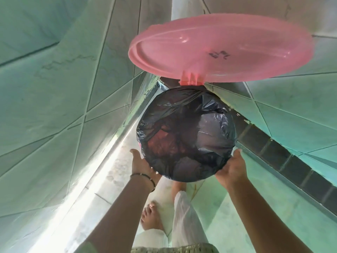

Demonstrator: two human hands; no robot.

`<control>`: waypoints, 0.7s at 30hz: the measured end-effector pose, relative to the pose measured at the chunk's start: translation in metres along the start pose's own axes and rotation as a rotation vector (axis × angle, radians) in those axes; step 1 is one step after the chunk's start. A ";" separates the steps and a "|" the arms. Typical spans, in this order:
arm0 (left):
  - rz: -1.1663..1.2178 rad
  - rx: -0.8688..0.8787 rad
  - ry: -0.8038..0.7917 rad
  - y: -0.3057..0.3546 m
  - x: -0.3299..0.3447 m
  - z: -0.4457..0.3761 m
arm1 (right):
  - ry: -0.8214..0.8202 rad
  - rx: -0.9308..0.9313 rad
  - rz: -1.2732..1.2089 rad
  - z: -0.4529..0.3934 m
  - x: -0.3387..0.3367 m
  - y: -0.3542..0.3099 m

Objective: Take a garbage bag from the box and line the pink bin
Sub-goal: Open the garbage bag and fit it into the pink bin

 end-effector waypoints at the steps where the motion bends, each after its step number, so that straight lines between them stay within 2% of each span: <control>1: -0.034 -0.002 -0.008 0.001 -0.001 -0.001 | 0.012 0.024 0.011 -0.002 -0.004 -0.002; 3: -0.150 -0.009 0.015 0.008 -0.004 0.005 | 0.035 0.024 0.148 -0.001 -0.011 -0.010; 5: -0.324 0.052 0.193 0.027 -0.022 0.009 | 0.091 -0.119 0.355 0.009 -0.013 -0.032; 6: -0.401 0.125 0.320 0.042 -0.032 0.014 | 0.118 -0.263 0.430 0.017 -0.009 -0.051; 8: -0.464 0.457 0.466 0.085 -0.035 0.032 | 0.053 -0.540 0.467 0.039 0.014 -0.086; 10: -0.368 0.767 0.411 0.125 -0.013 0.066 | -0.134 -0.680 0.387 0.064 0.052 -0.112; 13: -0.337 0.965 0.169 0.167 0.039 0.116 | -0.371 -0.731 0.228 0.093 0.103 -0.143; 17: -0.426 1.002 0.054 0.176 0.072 0.141 | -0.491 -0.673 0.197 0.107 0.135 -0.146; 21: -0.304 0.944 -0.017 0.155 0.059 0.137 | -0.494 -0.598 0.116 0.110 0.110 -0.131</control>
Point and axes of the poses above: each hand's wrist, its own z-axis away from the middle knuckle, its own x-axis out of the palm, y = z × x, the point moved 6 cm from there along -z, towards the middle knuckle, and after that the axes turned 14 degrees about -z, right-handed, at the moved point
